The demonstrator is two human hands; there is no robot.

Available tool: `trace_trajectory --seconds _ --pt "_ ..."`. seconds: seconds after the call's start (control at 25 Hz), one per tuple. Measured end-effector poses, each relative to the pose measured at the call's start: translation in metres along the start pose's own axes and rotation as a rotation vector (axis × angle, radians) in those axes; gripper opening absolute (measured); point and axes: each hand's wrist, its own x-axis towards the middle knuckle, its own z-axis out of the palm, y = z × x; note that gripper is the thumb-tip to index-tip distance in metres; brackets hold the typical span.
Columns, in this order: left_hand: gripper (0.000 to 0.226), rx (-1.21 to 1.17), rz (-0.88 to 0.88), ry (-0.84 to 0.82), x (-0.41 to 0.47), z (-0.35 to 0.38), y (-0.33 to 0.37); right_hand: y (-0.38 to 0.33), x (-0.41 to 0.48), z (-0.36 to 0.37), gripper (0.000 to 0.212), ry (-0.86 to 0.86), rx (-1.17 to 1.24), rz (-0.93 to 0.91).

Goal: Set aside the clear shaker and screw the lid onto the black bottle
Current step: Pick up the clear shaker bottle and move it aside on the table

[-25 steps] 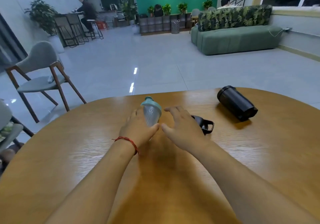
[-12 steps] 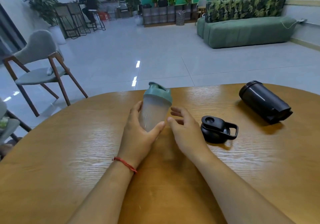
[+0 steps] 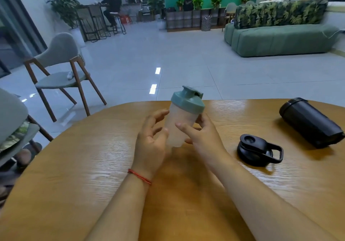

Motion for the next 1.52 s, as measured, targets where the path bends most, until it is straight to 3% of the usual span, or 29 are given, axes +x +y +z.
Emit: trace_trajectory --seconds 0.16,0.28,0.48,0.88,1.2,1.4,1.52 --pt "0.026 -0.036 -0.190 0.161 0.016 -0.043 -0.010 -0.005 0.029 0.045 0.080 -0.102 -0.055 -0.036" --pt "0.031 -0.008 -0.219 0.307 0.023 -0.064 -0.017 -0.005 0.049 0.082 0.079 -0.230 -0.010 -0.015" --pt "0.037 -0.108 -0.282 0.436 0.031 -0.085 -0.032 -0.008 0.086 0.136 0.080 -0.300 -0.112 -0.104" --pt "0.048 -0.429 -0.456 0.455 0.046 -0.102 -0.056 0.012 0.130 0.194 0.082 -0.377 -0.272 -0.156" --pt "0.054 -0.590 -0.459 0.469 0.050 -0.100 -0.063 0.016 0.138 0.207 0.078 -0.403 -0.301 -0.144" --pt "0.047 -0.400 -0.485 0.646 0.047 -0.097 -0.056 0.006 0.126 0.194 0.095 -0.415 -0.304 -0.109" --pt "0.040 -0.222 -0.400 0.637 0.041 -0.085 -0.050 0.002 0.103 0.165 0.101 -0.361 -0.315 -0.090"
